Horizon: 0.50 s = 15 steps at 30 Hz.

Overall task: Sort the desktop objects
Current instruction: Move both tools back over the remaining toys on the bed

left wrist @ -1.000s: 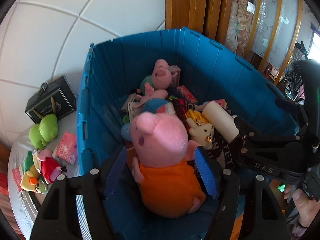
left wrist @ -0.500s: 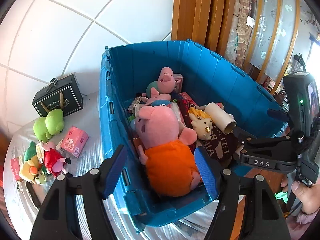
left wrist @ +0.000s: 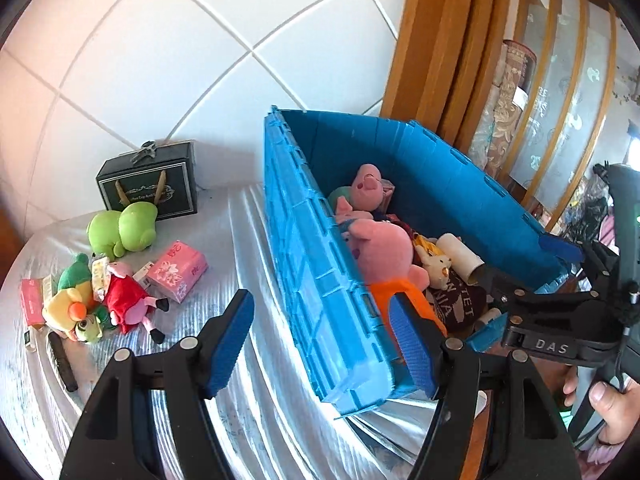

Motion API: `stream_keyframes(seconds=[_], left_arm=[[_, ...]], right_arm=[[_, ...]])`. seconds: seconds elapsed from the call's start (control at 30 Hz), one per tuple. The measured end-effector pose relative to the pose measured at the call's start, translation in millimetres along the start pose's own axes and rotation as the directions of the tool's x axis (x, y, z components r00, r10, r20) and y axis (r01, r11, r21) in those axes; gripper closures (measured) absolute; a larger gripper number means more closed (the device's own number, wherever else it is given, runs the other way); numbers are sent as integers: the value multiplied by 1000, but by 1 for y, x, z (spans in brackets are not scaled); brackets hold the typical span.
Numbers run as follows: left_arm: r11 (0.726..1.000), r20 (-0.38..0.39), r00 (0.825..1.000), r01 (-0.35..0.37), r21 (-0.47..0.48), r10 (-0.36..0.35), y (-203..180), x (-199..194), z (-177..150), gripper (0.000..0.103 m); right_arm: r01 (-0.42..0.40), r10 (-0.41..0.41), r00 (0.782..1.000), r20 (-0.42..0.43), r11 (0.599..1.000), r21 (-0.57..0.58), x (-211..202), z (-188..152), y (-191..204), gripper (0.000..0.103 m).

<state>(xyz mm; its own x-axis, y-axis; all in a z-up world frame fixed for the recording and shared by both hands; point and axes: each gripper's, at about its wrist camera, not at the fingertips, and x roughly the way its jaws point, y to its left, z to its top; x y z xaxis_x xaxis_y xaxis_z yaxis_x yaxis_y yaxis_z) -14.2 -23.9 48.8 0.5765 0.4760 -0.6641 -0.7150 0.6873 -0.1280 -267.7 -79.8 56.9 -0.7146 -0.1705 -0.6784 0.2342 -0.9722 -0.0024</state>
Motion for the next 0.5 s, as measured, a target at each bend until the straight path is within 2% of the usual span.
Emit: stream_keyframes(seconds=[0.13,0.23,0.37,0.5], left_arm=[[997,36,999,-34,-68,36,44,-16,-9,34],[993,54,996,-68,-98,73,81,-27,-20,34],[978,54,985,-153,-138,162,133,-35,-40,34],[945,-17,967,-252,-206,254,196,-34,-64,34]], right_arm=[[-88,88,993,84,996,-2,-17,15,37,0],[-131,132,987,94,991,-14,-16,26,71,0],[-185,189,980,67,980,-71,-1,39,126,0],[-245,250,968,30,961,-130,17,48,185,0]])
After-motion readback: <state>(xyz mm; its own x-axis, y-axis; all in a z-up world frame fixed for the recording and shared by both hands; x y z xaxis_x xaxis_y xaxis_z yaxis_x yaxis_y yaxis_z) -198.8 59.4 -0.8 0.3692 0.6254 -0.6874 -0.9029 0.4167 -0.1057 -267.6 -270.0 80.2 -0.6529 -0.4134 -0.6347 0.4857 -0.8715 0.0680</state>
